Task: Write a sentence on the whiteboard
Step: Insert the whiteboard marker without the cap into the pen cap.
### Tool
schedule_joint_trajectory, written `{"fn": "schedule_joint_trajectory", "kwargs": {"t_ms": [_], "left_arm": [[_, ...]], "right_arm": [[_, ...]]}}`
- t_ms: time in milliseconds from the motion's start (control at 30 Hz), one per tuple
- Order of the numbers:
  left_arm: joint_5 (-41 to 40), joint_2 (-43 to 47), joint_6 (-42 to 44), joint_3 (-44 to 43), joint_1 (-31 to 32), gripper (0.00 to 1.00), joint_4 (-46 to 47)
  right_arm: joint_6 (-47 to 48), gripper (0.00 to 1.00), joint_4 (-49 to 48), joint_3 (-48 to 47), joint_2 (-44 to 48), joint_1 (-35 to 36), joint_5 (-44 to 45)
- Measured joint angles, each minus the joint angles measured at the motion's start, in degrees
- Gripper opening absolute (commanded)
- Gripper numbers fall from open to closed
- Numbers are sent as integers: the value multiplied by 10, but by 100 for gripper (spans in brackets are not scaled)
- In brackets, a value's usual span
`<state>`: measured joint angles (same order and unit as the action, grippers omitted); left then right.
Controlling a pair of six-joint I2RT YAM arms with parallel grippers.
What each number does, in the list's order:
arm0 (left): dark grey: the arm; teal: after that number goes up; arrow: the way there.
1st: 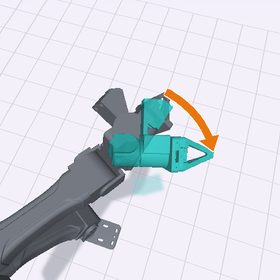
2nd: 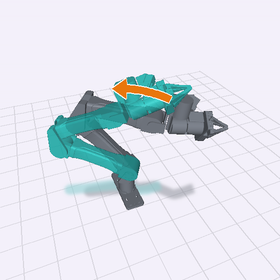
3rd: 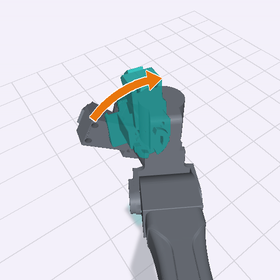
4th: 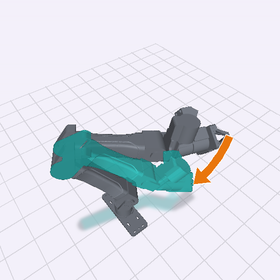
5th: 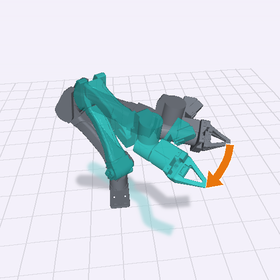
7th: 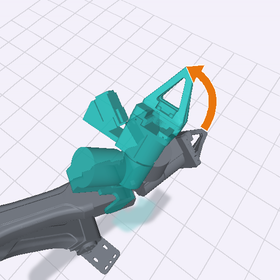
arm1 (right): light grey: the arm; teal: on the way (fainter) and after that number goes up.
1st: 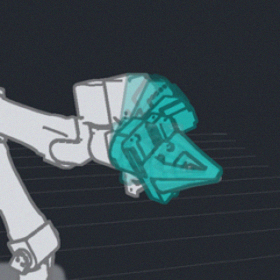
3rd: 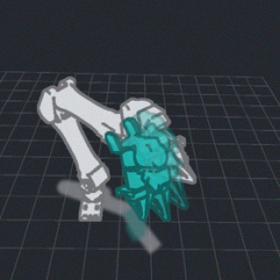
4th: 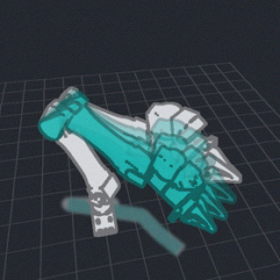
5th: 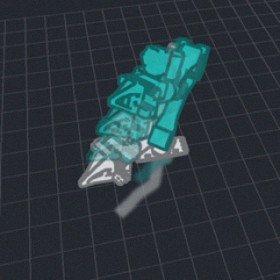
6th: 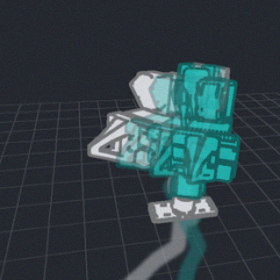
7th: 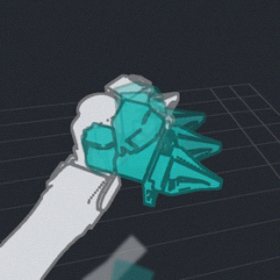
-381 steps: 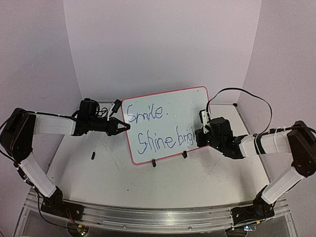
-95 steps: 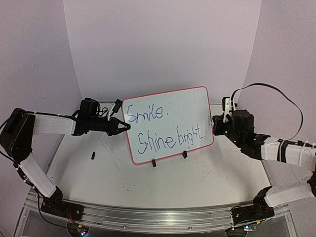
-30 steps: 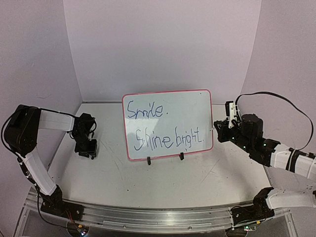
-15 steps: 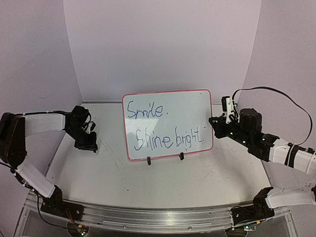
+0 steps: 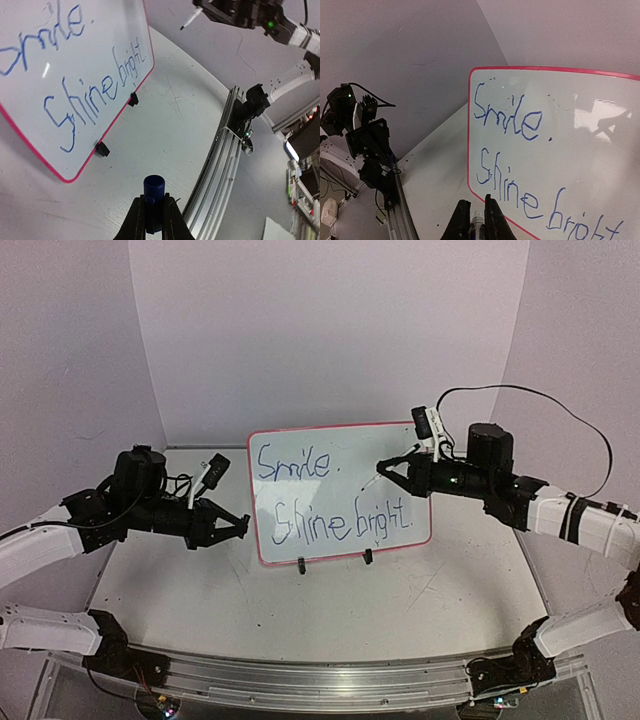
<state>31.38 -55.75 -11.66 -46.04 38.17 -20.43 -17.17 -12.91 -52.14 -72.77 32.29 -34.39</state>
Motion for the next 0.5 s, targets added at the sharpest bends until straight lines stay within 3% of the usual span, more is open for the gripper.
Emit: {"fn": "schedule_joint_trajectory", "kwargs": {"t_ms": [167, 500], "left_arm": [[-31, -41, 97, 10, 59, 0, 96], [-72, -120, 263, 42, 63, 0, 227]], "right_arm": [[-17, 0, -3, -20, -25, 16, -55], [-23, 0, -5, -118, -117, 140, -45]]}}
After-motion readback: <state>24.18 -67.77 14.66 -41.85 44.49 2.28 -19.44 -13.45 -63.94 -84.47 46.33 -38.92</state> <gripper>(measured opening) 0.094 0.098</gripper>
